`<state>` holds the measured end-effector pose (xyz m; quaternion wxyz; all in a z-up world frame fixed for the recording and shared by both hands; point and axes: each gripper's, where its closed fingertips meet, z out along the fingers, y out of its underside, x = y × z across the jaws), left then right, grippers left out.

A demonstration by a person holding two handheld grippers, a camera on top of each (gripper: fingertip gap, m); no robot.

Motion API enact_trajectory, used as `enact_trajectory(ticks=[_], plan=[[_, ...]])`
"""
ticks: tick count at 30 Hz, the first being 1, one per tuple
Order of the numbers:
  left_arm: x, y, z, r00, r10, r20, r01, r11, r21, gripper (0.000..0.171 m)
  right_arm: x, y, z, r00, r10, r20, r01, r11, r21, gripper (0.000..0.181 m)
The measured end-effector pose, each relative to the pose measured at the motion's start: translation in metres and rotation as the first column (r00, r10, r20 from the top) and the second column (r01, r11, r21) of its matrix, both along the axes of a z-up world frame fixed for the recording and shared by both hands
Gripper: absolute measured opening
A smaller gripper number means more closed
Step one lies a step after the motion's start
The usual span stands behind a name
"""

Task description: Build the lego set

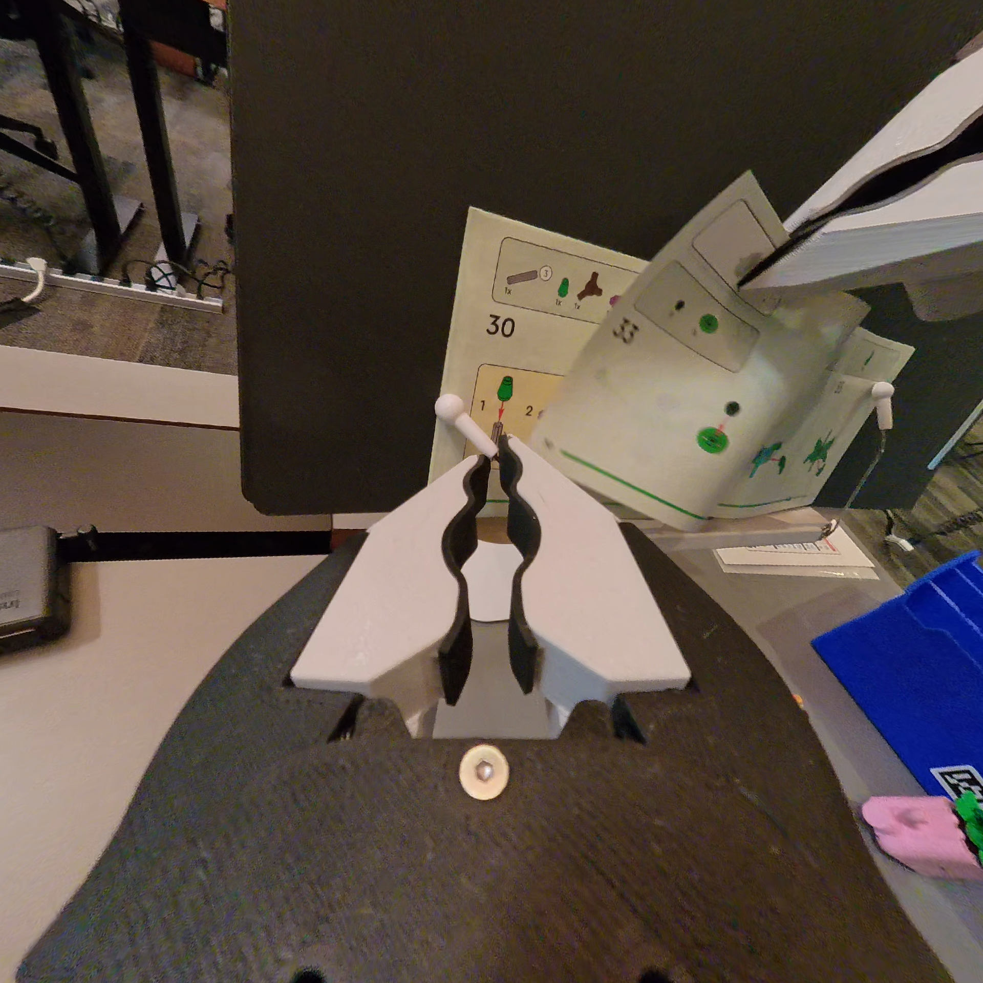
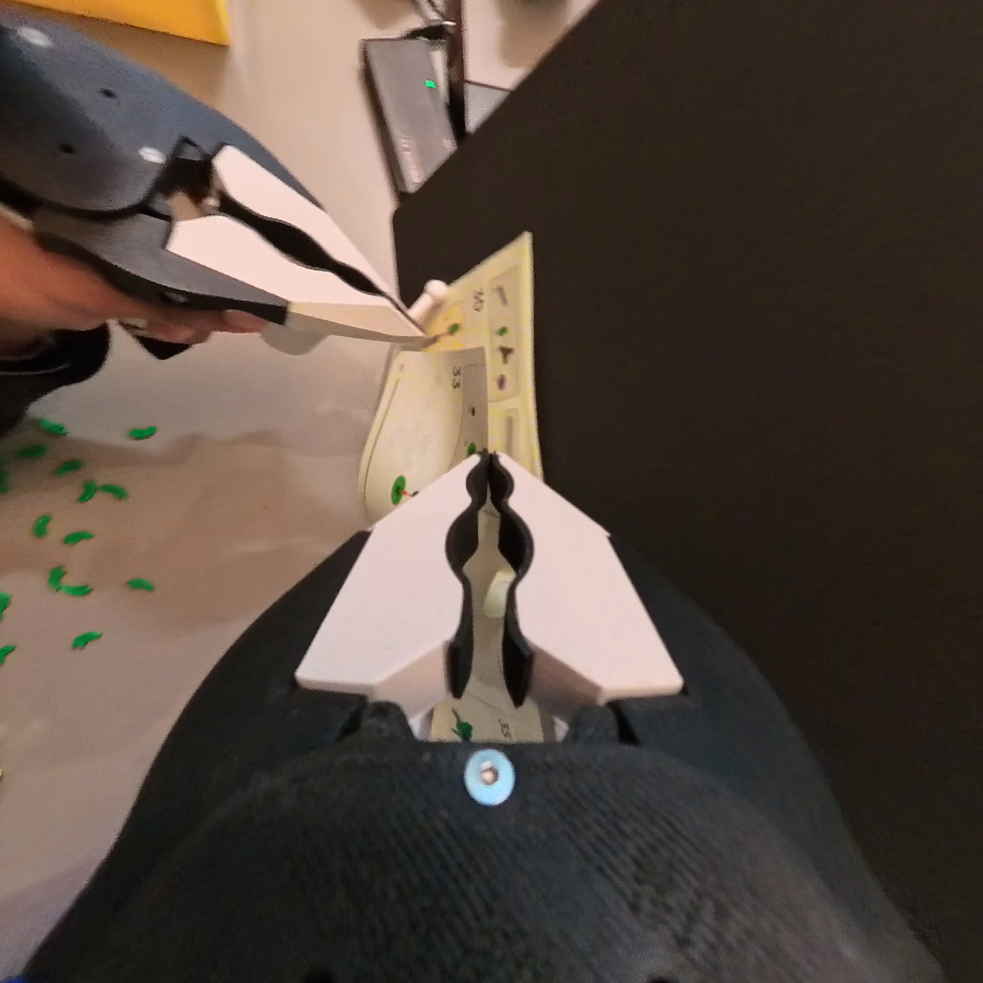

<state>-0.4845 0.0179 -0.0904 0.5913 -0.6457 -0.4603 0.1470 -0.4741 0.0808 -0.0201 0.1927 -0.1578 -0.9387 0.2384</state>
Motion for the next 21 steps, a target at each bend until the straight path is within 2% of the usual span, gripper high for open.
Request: enact_trajectory(ticks=[4, 7, 13, 21], plan=[[0.004, -0.002, -0.002, 0.999, -0.042, -0.007, 0.041, 0.999, -0.025, 0.002, -0.016, 0.004, 0.011, 0.990, -0.090, -0.107, 0.085, 0.995, -0.052, 0.000], [0.008, -0.001, -0.001, 0.996, -0.088, -0.029, 0.086, 0.995, -0.053, 0.002, -0.019, -0.005, 0.013, 0.988, -0.076, -0.137, 0.061, 0.992, -0.109, 0.000], [0.014, 0.014, 0.011, 0.988, -0.135, -0.078, 0.135, 0.991, -0.006, 0.000, -0.025, -0.024, -0.008, 0.985, -0.005, -0.170, 0.000, 1.000, -0.031, 0.000], [0.018, 0.016, 0.012, 0.983, -0.168, -0.068, 0.169, 0.985, 0.012, 0.000, -0.026, -0.031, -0.008, 0.982, 0.005, -0.186, -0.017, 0.998, -0.062, 0.000]])
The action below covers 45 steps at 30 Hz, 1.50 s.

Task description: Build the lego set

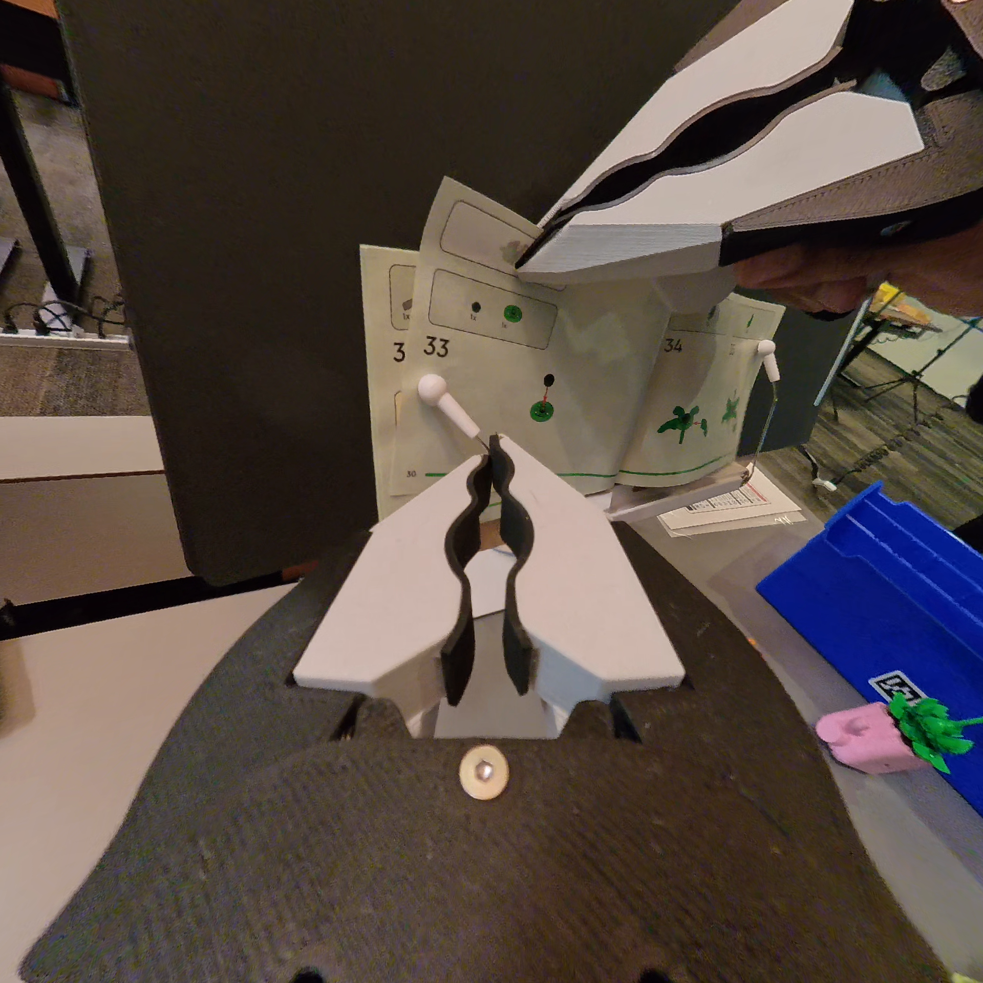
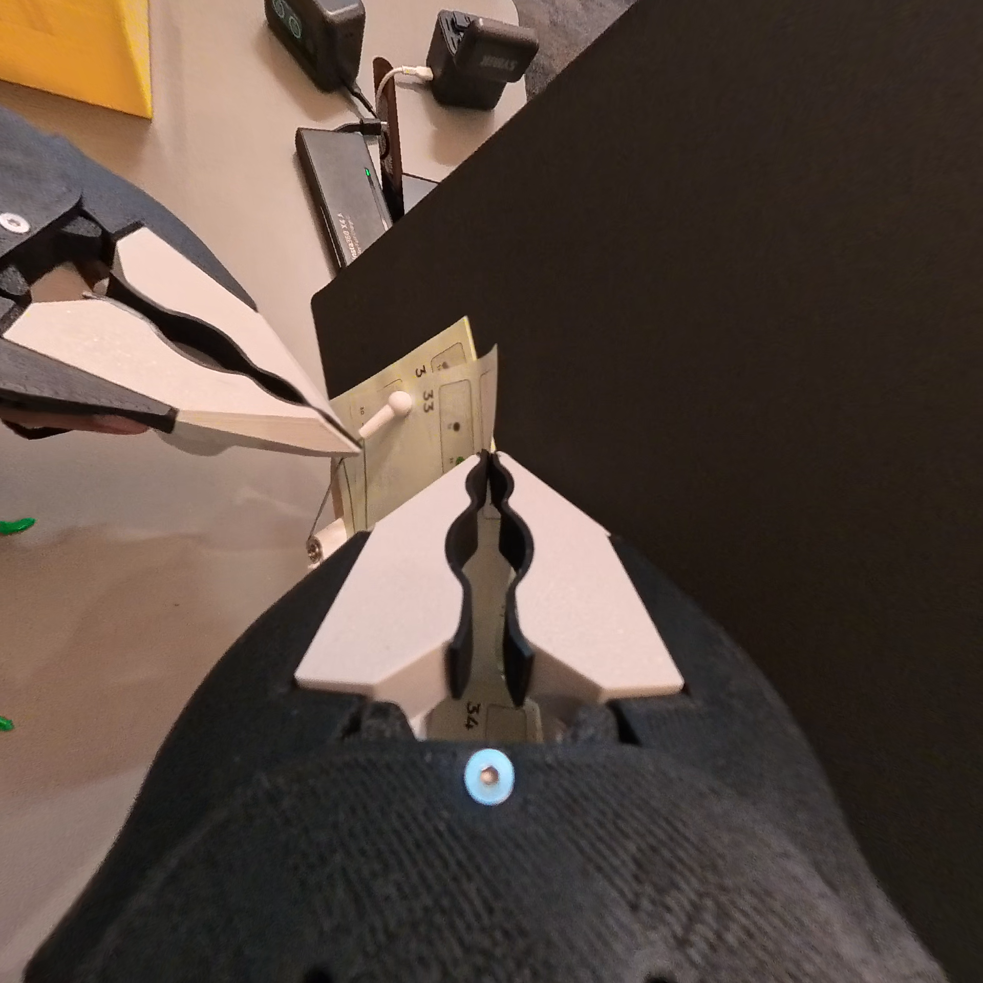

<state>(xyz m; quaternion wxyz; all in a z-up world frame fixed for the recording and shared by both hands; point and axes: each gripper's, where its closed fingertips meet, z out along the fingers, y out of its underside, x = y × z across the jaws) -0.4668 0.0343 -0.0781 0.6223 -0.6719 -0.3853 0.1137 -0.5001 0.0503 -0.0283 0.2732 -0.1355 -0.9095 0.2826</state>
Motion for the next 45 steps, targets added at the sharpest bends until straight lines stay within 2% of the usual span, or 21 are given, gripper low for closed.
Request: enact_trajectory(ticks=[5, 9, 11, 13, 15, 17, 19, 21, 23, 24, 26, 30, 38, 45], plan=[[0.010, 0.005, 0.012, 0.998, -0.060, 0.005, 0.060, 0.996, 0.061, 0.000, 0.002, -0.003, -0.001, 0.999, 0.030, -0.045, -0.030, 1.000, -0.002, 0.000], [0.004, 0.003, 0.004, 1.000, -0.006, 0.002, 0.006, 1.000, -0.015, 0.000, 0.003, -0.005, -0.001, 0.994, 0.069, -0.088, -0.067, 0.997, 0.026, 0.003], [0.003, 0.003, 0.007, 1.000, 0.005, 0.010, -0.005, 1.000, 0.018, 0.000, 0.004, -0.006, 0.003, 0.992, 0.070, -0.105, -0.069, 0.998, 0.009, 0.012], [0.005, 0.005, 0.010, 1.000, -0.005, 0.022, 0.004, 0.998, 0.061, 0.012, 0.006, -0.006, 0.012, 0.988, 0.063, -0.142, -0.067, 0.998, -0.023, 0.024], [0.006, 0.006, 0.011, 0.999, -0.007, 0.035, 0.005, 0.998, 0.060, 0.017, 0.007, -0.003, 0.025, 0.978, 0.045, -0.204, -0.057, 0.997, -0.055, 0.031], [0.005, 0.002, 0.012, 0.999, 0.029, 0.031, -0.029, 0.999, 0.027, 0.016, 0.009, 0.005, 0.036, 0.962, 0.015, -0.271, -0.036, 0.997, -0.075, 0.033], [0.000, -0.005, 0.008, 0.996, 0.090, 0.019, -0.090, 0.995, -0.039, 0.026, 0.016, 0.010, 0.040, 0.947, 0.023, -0.321, -0.050, 0.996, -0.076, 0.032], [-0.002, -0.002, 0.003, 0.996, 0.093, 0.009, -0.092, 0.994, -0.066, 0.030, 0.032, 0.009, 0.028, 0.937, 0.098, -0.335, -0.121, 0.991, -0.050, 0.029], [0.002, 0.012, 0.001, 0.998, 0.020, 0.062, -0.020, 1.000, 0.004, 0.035, 0.043, 0.013, 0.009, 0.926, 0.149, -0.346, -0.154, 0.988, 0.014, 0.026], [0.000, 0.014, 0.000, 0.997, 0.024, 0.074, -0.025, 1.000, 0.019, 0.030, 0.044, 0.016, 0.001, 0.919, 0.164, -0.358, -0.153, 0.986, 0.059, 0.025], [-0.009, 0.009, -0.003, 0.995, 0.095, 0.045, -0.094, 0.995, -0.011, 0.005, 0.041, 0.025, -0.015, 0.908, 0.178, -0.380, -0.126, 0.979, 0.159, 0.024], [-0.007, 0.012, -0.001, 0.997, 0.072, 0.017, -0.071, 0.997, -0.032, 0.002, 0.029, 0.031, -0.032, 0.893, 0.197, -0.404, -0.098, 0.962, 0.254, 0.019], [-0.007, 0.011, -0.002, 0.997, 0.067, 0.024, -0.066, 0.997, -0.041, 0.003, 0.022, 0.017, -0.032, 0.883, 0.212, -0.418, -0.136, 0.969, 0.204, 0.006], [-0.007, 0.011, -0.003, 0.997, 0.079, 0.027, -0.077, 0.996, -0.052, 0.003, 0.024, 0.016, -0.035, 0.897, 0.195, -0.398, -0.127, 0.973, 0.190, 0.014]])
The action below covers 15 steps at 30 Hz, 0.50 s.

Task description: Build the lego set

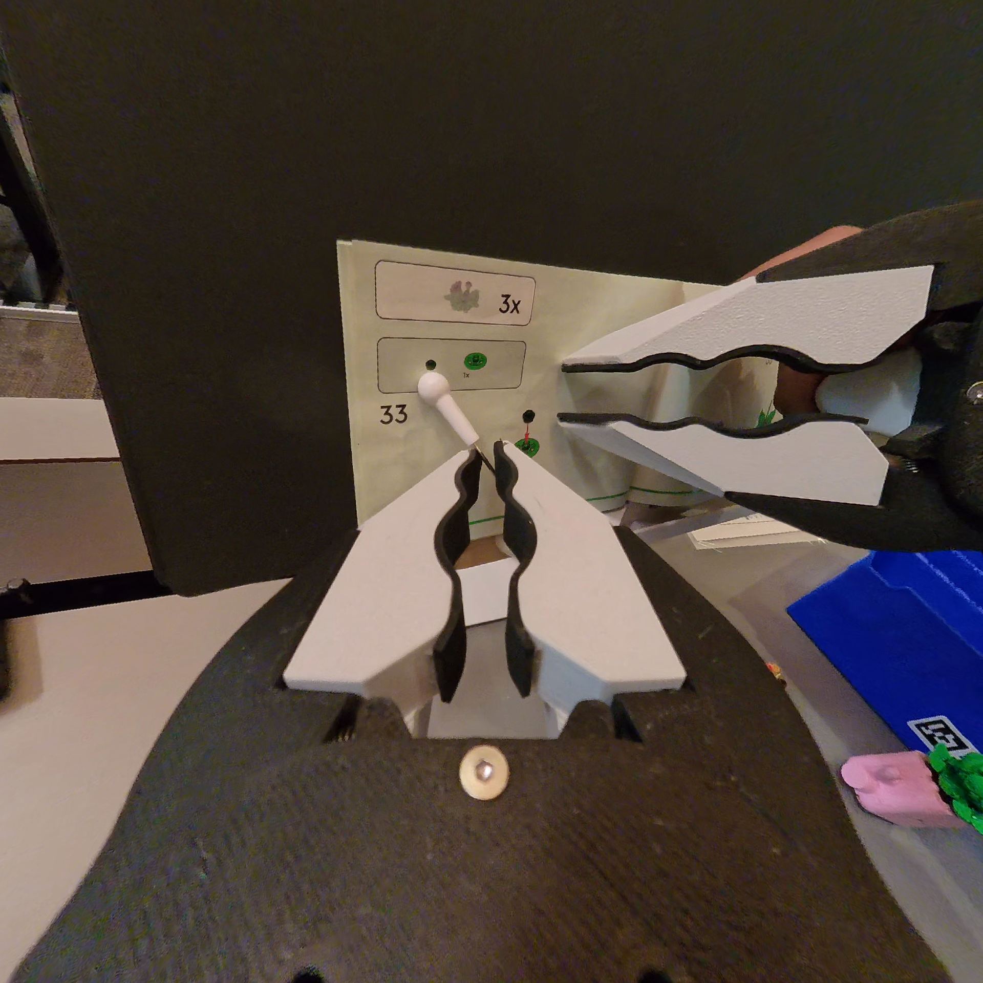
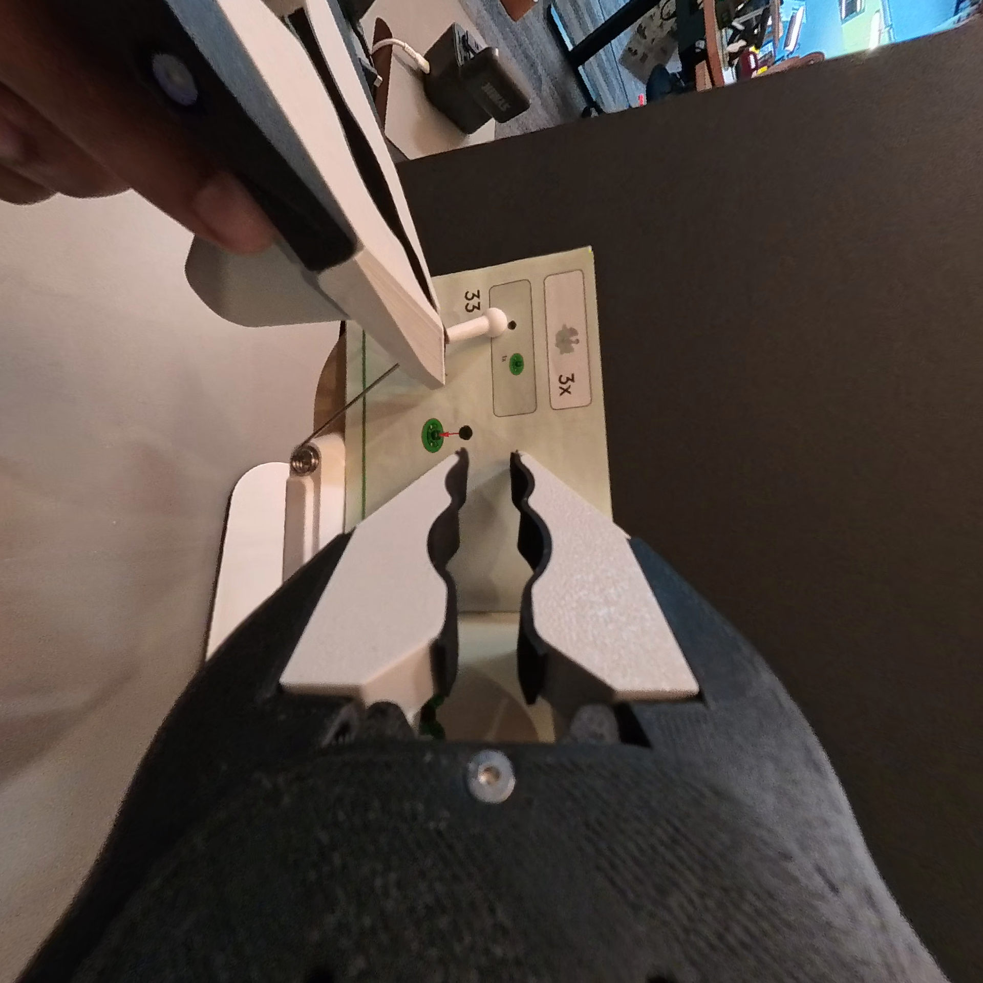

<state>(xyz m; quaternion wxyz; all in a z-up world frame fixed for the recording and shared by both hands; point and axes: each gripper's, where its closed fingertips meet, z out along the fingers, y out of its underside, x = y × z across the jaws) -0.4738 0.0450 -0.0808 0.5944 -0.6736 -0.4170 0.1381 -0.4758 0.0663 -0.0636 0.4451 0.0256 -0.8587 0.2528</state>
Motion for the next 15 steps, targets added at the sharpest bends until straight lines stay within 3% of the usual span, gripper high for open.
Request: enact_trajectory(ticks=[11, 15], plan=[[0.000, -0.004, -0.003, 0.999, 0.001, 0.049, -0.002, 0.999, 0.033, 0.005, 0.001, -0.011, -0.006, 0.998, -0.023, 0.061, 0.026, 0.998, -0.052, 0.017], [0.005, -0.006, -0.007, 0.995, -0.001, 0.102, 0.000, 1.000, 0.010, 0.024, 0.011, -0.015, 0.009, 0.984, -0.107, 0.141, 0.132, 0.975, -0.177, 0.022]])
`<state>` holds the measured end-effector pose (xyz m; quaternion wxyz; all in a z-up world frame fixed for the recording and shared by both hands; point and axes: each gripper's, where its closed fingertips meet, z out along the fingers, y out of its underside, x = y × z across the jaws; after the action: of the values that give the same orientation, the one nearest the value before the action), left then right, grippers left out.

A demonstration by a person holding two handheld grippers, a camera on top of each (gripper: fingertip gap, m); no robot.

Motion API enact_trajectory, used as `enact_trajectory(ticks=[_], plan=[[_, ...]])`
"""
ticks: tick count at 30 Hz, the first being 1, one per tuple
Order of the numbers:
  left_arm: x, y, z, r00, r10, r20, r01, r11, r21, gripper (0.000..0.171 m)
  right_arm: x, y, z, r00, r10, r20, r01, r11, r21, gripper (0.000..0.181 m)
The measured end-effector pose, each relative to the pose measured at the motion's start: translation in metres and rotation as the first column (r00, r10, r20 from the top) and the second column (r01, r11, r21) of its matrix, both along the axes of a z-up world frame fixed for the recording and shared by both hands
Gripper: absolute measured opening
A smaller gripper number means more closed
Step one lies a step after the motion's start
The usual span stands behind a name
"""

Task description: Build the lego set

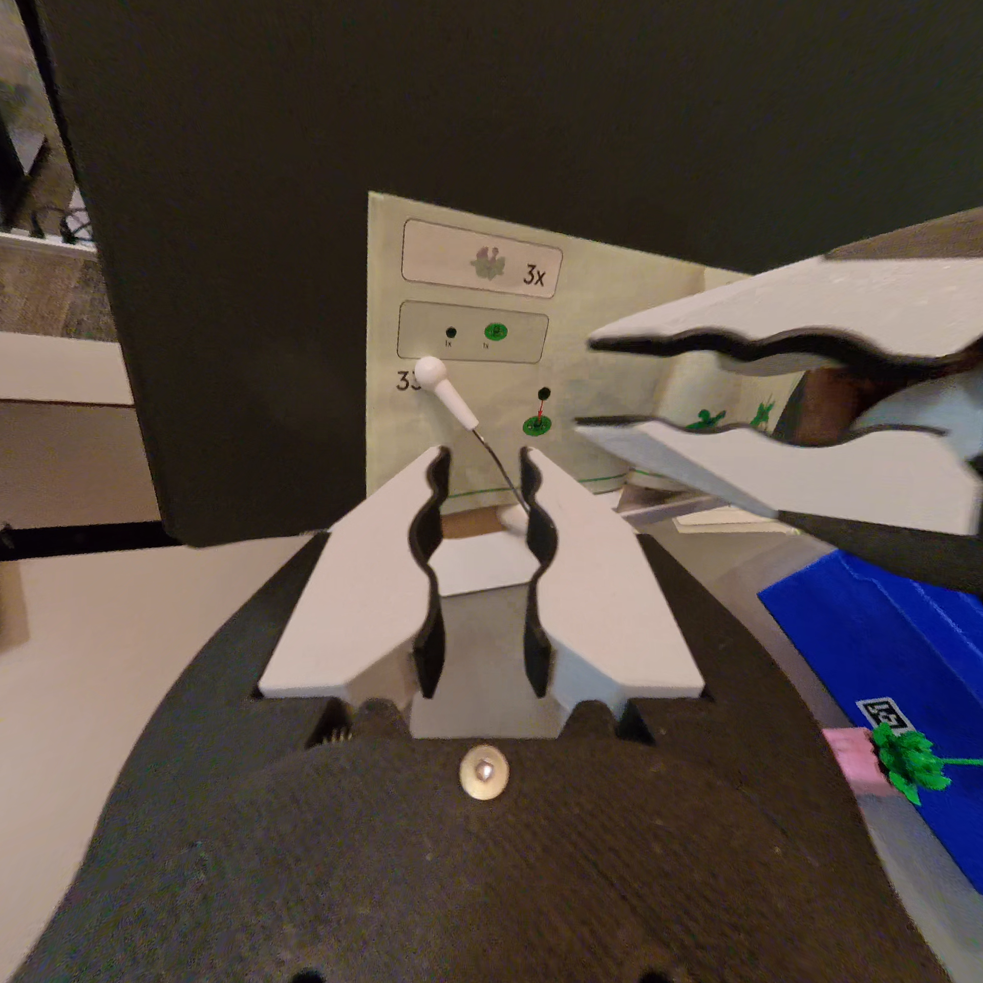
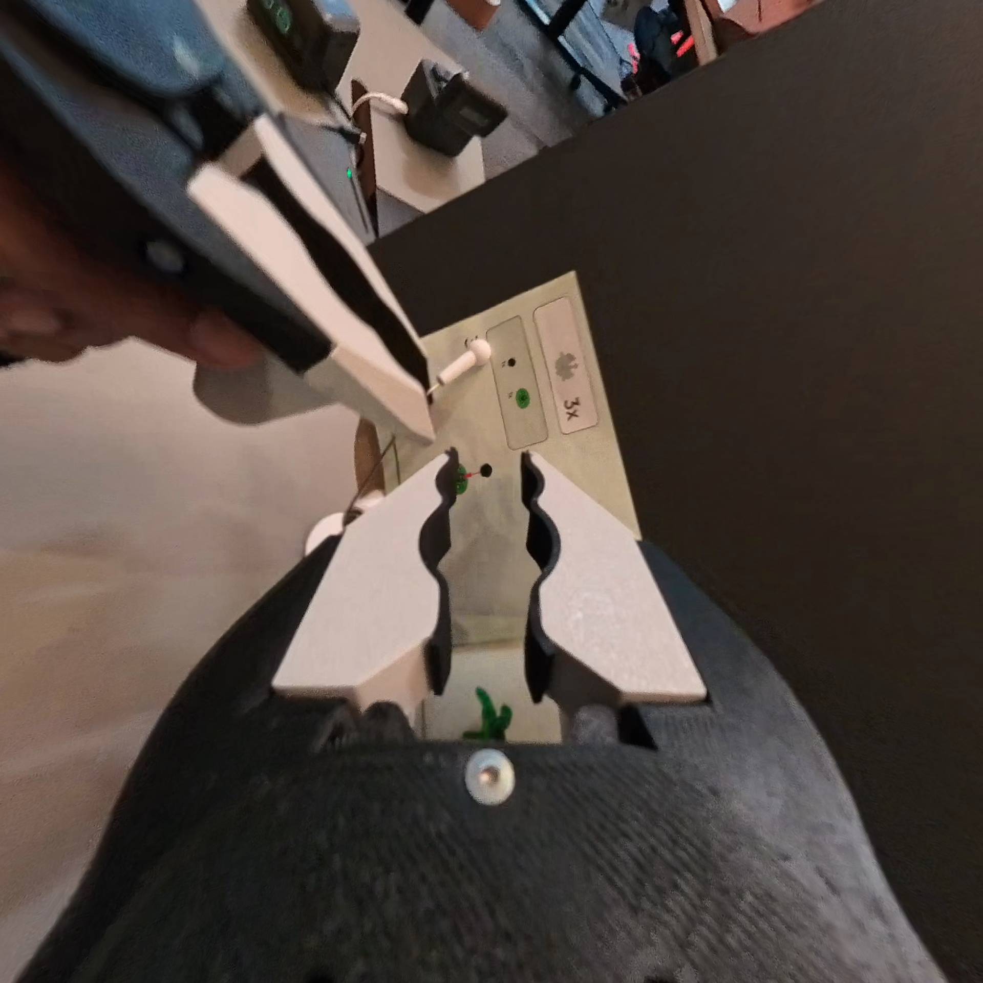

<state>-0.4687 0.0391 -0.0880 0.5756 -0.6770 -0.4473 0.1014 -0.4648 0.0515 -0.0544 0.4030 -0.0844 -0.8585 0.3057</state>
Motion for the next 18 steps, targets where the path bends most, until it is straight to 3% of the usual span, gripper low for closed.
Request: enact_trajectory(ticks=[2, 4, 6, 8, 11, 14, 18], plan=[[0.006, -0.009, 0.004, 1.000, 0.023, -0.004, -0.023, 0.999, -0.047, 0.048, 0.018, -0.001, 0.020, 0.998, -0.046, 0.034, 0.049, 0.995, -0.093, 0.025], [0.018, -0.018, 0.023, 0.998, 0.048, -0.050, -0.051, 0.997, -0.062, 0.059, 0.049, -0.002, 0.043, 0.995, -0.055, 0.086, 0.072, 0.977, -0.203, 0.032], [0.037, -0.026, 0.050, 0.990, 0.071, -0.123, -0.075, 0.997, -0.028, 0.057, 0.091, -0.002, 0.062, 0.988, -0.022, 0.153, 0.071, 0.943, -0.324, 0.034], [0.059, -0.033, 0.071, 0.983, 0.077, -0.167, -0.079, 0.997, -0.007, 0.043, 0.136, 0.000, 0.069, 0.975, 0.011, 0.224, 0.093, 0.889, -0.448, 0.034], [0.095, -0.043, 0.088, 0.968, 0.043, -0.246, -0.057, 0.997, -0.052, 0.037, 0.207, -0.004, 0.054, 0.936, 0.071, 0.344, 0.167, 0.771, -0.614, 0.034], [0.135, -0.056, 0.074, 0.962, -0.048, -0.268, 0.011, 0.990, -0.138, 0.034, 0.271, -0.007, 0.020, 0.934, 0.012, 0.356, 0.234, 0.732, -0.639, 0.037], [0.187, -0.075, 0.013, 0.974, -0.171, -0.149, 0.139, 0.969, -0.206, 0.030, 0.334, -0.005, -0.022, 0.927, -0.141, 0.348, 0.350, 0.658, -0.667, 0.032]])
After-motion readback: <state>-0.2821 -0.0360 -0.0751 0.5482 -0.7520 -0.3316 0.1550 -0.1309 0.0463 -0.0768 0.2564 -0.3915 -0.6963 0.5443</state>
